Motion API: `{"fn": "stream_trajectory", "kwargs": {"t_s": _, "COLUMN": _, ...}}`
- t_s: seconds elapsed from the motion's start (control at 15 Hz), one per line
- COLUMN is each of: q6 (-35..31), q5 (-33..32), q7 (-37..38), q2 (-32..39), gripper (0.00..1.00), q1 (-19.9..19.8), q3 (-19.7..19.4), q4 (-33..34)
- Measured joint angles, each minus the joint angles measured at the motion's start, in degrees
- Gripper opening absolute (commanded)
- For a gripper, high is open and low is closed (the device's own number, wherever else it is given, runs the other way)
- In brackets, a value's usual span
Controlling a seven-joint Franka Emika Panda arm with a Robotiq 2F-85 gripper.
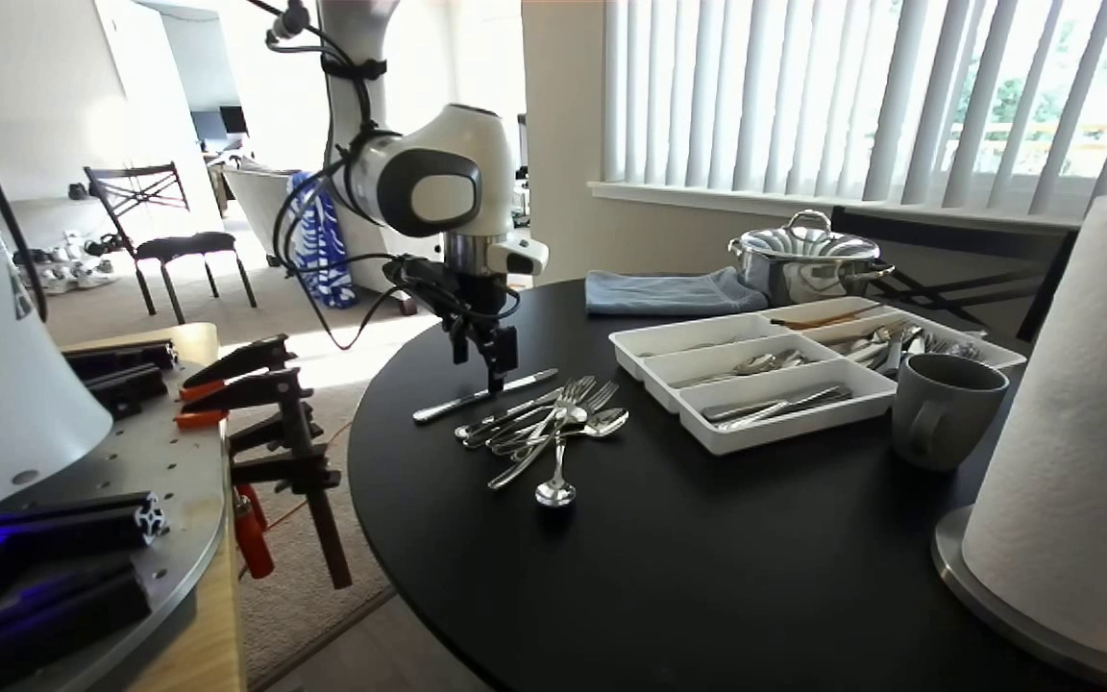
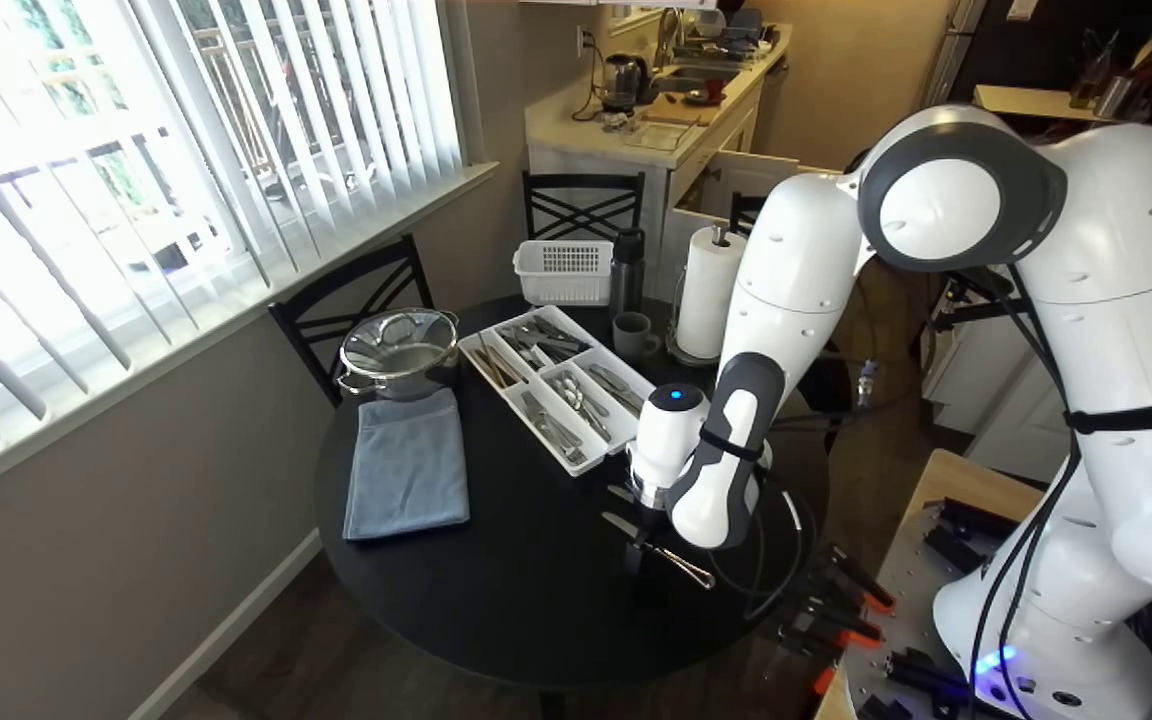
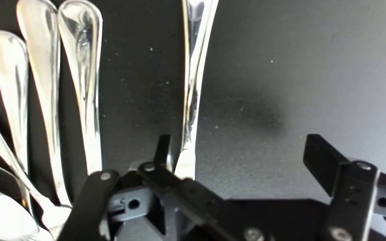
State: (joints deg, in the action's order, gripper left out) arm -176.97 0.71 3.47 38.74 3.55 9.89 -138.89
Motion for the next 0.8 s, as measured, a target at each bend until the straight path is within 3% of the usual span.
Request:
{"fn": "stream_trajectory", "kwargs": {"t_s": 0.53, "q6": 0.00, "q5": 0.00, "q7": 0.00, "q2": 1.23, "gripper": 0.99, "q1": -0.35, "q3": -0.93, "q4": 0.08}}
{"fn": "stream_trajectory", "kwargs": {"t_s": 0.6, "q6": 0.00, "q5": 0.00, "q7": 0.00, "q2": 1.51, "gripper": 0.74, "q1": -0.37, "q3": -0.99, "q4": 0.16}}
{"fn": "stream_trajectory", "kwargs": {"t_s": 0.73, "q6": 0.00, "q5": 0.00, "q7": 0.00, "q2": 1.75, "gripper": 0.72, "q1": -0.37, "q3": -1.04, "q4": 0.26}}
{"fn": "stream_trajectory", "kwargs": {"t_s": 0.8, "q6": 0.00, "q5": 0.00, "q7": 0.00, "q2": 1.75, "gripper": 0.65, "q1": -0.37, "q3": -1.08, "q4": 0.28}}
